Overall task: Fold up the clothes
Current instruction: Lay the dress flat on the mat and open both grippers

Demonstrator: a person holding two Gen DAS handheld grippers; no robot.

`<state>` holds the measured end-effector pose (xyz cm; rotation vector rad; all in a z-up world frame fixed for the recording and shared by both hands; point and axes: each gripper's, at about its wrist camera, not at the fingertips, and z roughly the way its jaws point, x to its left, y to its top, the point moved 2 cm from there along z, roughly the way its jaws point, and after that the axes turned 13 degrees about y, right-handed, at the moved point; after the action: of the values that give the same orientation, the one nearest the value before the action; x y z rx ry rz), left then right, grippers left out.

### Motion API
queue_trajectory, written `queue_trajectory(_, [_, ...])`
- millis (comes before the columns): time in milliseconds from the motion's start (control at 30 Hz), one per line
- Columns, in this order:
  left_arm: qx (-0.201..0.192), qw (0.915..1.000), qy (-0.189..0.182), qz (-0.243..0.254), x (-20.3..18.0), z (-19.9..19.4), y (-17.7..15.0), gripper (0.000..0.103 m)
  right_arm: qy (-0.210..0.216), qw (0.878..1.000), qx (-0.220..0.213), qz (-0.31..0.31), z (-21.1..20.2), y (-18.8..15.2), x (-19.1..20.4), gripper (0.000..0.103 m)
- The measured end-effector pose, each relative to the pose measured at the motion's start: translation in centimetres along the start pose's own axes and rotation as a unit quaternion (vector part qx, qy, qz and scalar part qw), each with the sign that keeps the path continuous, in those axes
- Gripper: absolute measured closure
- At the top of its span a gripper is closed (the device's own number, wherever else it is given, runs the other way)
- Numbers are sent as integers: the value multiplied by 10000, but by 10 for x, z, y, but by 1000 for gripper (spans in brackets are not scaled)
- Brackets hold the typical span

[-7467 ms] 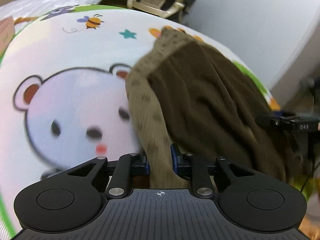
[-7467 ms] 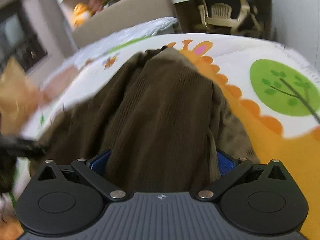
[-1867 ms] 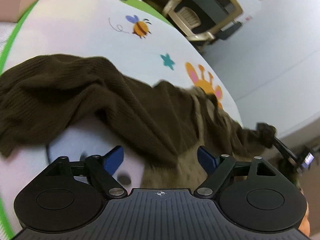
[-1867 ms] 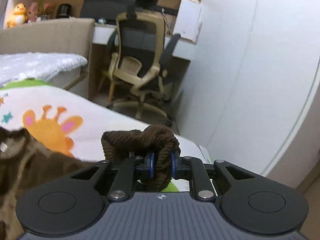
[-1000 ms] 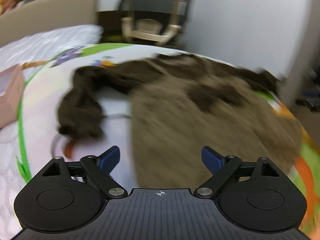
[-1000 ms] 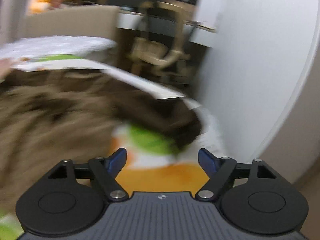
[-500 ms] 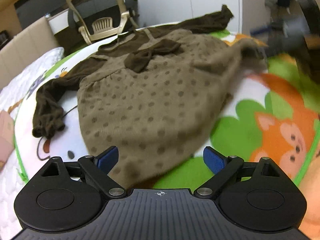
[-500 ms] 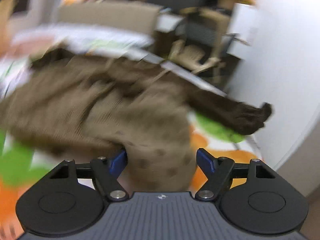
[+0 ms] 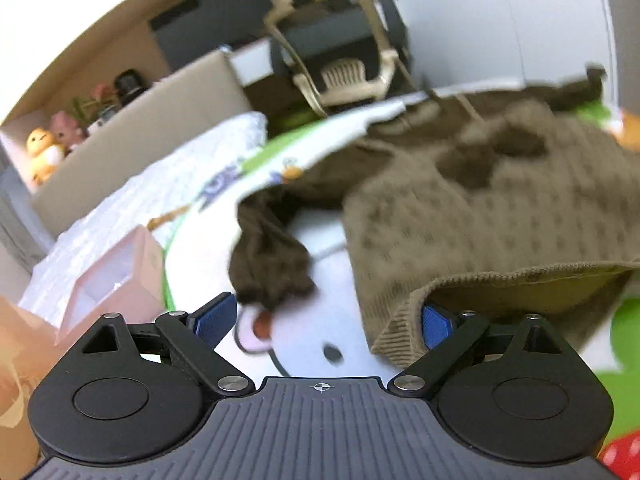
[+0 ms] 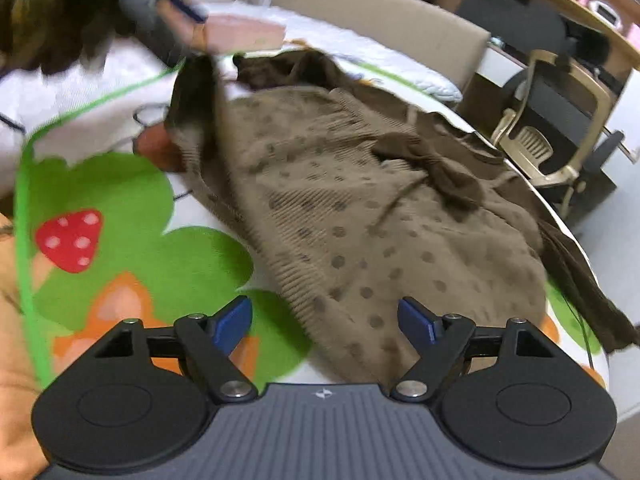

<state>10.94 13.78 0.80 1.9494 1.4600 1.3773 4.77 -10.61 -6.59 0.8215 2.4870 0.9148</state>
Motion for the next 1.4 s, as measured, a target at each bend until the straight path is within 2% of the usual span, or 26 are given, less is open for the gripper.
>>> queue_trajectory(33, [-30,10000,-68,-64,2,-4,2,8,-85,10000,-5,34,3,5,-4,75])
queue_trajectory(67, [-56,9996,-267,-111,1,-10,2,8,-197,9996,-126,158,2,12,-12,87])
queue_trajectory(100, [-79,9987,-487,-149,-1,-16,2,8,-321,9985,-296,321,-2,19,-22,87])
queue_trajectory(167, [-75,9927,-1203,-99,-11,-29,-5,7,-522,9951,-595,600,-11,32,-41,87])
queue_trajectory(200, [-58,9899,-1415,42,-21,-34,-10,7,-603,9944,-630,591,-14,33,-45,87])
queue_trajectory(267, [-4,9891,-1412,421,-43,-36,-21,7,-788,9937,-637,480,-20,33,-50,87])
queue_trajectory(333, [96,9920,-1050,693,-59,-25,-32,7,-951,9940,-453,277,-18,23,-47,86])
queue_trajectory(400, [245,9953,-736,576,-58,-7,-37,7,-1182,9929,-152,50,-14,2,-40,76])
queue_trajectory(467, [284,9977,-515,348,-43,-1,-37,7,-1528,9880,102,-179,-11,-26,-40,54])
queue_trajectory(533, [241,9991,-291,212,-27,1,-34,7,-1742,9843,170,-224,-16,-48,-45,49])
queue_trajectory(600, [197,9998,-67,76,-11,2,-31,6,-2000,9798,30,-65,-30,-54,-53,49])
queue_trajectory(633, [175,9998,45,8,-3,2,-30,6,-2251,9743,-87,4,-37,-51,-57,59])
queue_trajectory(667, [153,9997,157,-60,5,3,-29,6,-2493,9680,-284,67,-49,-45,-62,76])
queue_trajectory(733, [-28,9991,401,-147,20,-3,-22,6,-2960,9521,-744,188,-76,-28,-71,77])
queue_trajectory(767, [-105,9988,436,-219,28,-9,-18,6,-3012,9483,-965,267,-91,-21,-73,77])
queue_trajectory(833, [-196,9982,480,-317,39,-18,-14,6,-2768,9529,-1196,313,-109,-13,-68,76])
queue_trajectory(900, [-192,9981,486,-332,42,-21,-13,6,-2228,9670,-1206,280,-111,-15,-55,65])
queue_trajectory(933, [-172,9982,482,-322,41,-21,-14,6,-1859,9756,-1137,264,-106,-18,-46,52])
queue_trajectory(967, [-149,9983,475,-314,40,-21,-15,6,-1521,9829,-1016,229,-96,-21,-36,45])
queue_trajectory(1033, [-57,9985,412,-354,38,-15,-16,6,-1137,9909,-715,25,-67,-24,-16,44])
queue_trajectory(1133, [40,9980,352,-517,40,-9,-16,6,-628,9972,-257,-312,-23,-27,15,35])
queue_trajectory(1167, [52,9976,346,-600,43,-8,-15,6,-643,9970,-221,-384,-11,-25,20,35])
queue_trajectory(1233, [97,9962,317,-805,52,-7,-10,6,-918,9939,-220,-572,6,-17,24,33])
queue_trajectory(1300, [113,9951,310,-929,59,-8,-6,6,-1611,9830,-232,-853,9,-13,16,35])
queue_trajectory(1367, [74,9949,338,-950,62,-10,-4,6,-2411,9652,-370,-942,0,-14,-1,38])
queue_trajectory(1400, [63,9949,346,-946,62,-10,-4,6,-2634,9609,-417,-751,-9,-19,-14,39])
